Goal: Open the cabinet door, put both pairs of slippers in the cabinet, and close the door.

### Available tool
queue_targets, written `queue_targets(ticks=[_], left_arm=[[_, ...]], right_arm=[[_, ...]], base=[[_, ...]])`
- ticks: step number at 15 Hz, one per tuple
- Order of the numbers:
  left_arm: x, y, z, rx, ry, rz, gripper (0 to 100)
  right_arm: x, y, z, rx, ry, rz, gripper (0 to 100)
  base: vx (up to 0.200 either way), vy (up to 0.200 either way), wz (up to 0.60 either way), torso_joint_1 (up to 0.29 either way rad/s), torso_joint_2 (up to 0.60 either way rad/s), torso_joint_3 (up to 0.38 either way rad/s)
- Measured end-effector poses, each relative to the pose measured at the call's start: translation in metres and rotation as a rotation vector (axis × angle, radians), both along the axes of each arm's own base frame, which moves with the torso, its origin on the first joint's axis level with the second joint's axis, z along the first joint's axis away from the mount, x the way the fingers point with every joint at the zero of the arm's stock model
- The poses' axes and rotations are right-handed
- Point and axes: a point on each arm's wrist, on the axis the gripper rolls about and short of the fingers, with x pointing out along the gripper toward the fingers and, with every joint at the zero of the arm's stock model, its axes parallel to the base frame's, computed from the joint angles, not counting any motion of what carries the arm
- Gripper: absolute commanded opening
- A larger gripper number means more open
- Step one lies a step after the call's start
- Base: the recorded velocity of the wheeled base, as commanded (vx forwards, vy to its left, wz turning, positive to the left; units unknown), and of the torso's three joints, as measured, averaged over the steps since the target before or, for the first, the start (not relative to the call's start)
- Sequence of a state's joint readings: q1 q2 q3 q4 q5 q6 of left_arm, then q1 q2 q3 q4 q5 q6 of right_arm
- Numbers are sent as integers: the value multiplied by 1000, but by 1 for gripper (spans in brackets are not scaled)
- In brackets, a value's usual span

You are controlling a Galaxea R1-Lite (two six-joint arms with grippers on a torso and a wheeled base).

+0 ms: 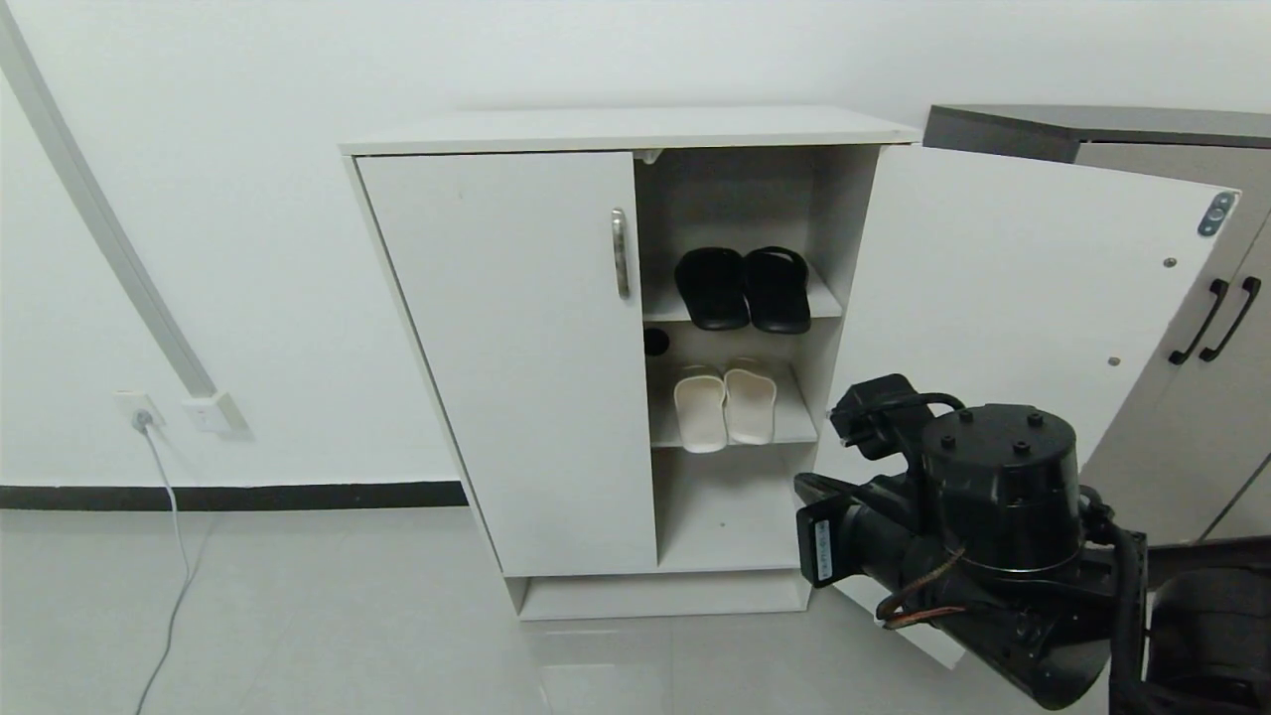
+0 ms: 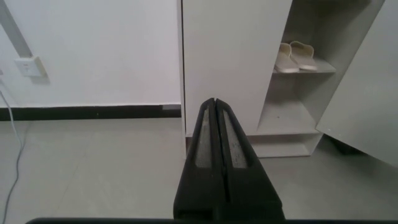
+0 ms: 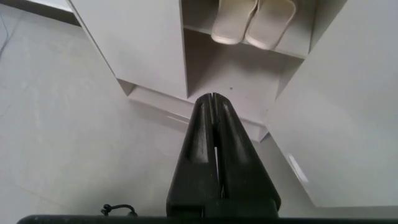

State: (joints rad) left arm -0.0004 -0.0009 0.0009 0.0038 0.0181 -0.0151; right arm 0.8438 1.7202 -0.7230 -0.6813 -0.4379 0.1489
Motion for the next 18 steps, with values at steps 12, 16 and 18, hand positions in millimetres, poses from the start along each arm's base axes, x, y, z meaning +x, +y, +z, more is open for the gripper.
queue_targets(ticks=[12,16,18], left_arm=[[0,0,0,0,-3,0,0],[0,0,0,0,-3,0,0],[0,0,0,0,-3,0,0]], right_arm=[[0,-1,1,0,-3,-3,0],[-1,-1,0,-3,0,-2,0],[0,-1,-2,-5,4,1,0]], base=[[0,0,0,104,-471,-346],[0,0,0,173,-491,-320],[0,0,0,193,-505,-317]])
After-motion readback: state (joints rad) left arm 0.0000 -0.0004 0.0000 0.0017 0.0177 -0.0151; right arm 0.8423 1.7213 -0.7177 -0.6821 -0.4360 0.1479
